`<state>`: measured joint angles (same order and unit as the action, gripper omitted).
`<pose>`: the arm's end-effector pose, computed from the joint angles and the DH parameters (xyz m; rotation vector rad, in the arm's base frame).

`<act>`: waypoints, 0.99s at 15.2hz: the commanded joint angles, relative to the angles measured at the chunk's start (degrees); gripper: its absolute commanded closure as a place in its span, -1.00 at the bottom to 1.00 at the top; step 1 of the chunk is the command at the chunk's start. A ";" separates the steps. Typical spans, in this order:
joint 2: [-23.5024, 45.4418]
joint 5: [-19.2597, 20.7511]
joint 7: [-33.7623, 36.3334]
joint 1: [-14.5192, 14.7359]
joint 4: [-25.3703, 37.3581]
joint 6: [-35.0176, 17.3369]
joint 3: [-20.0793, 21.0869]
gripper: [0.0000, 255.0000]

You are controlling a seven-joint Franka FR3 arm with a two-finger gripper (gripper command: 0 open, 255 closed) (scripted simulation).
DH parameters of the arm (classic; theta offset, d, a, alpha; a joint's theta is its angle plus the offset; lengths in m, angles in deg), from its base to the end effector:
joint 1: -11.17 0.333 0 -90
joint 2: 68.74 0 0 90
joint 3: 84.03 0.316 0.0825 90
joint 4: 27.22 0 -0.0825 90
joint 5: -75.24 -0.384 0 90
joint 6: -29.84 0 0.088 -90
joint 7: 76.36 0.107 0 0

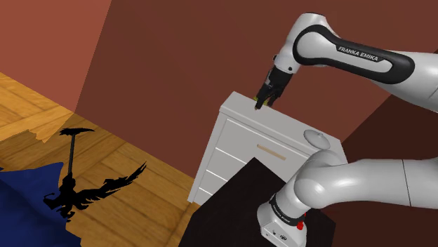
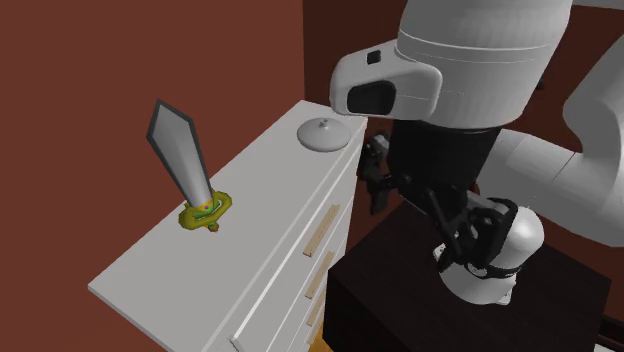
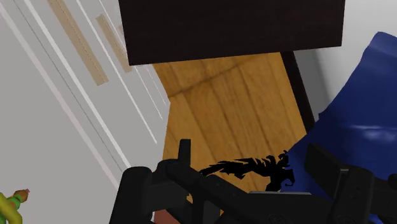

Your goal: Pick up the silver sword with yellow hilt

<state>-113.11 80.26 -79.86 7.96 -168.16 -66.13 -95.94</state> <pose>0.3035 -0.1030 0.5402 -3.0747 0.2048 0.0195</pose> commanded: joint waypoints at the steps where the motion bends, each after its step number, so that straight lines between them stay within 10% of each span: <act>1: 0.69 1.67 -2.96 -0.73 -1.07 -3.82 -2.64 -1.00; 15: 14.32 3.76 -25.53 0.32 3.03 -27.35 -24.53 -1.00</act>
<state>-100.07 84.49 -103.37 7.79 -165.76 -91.71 -118.62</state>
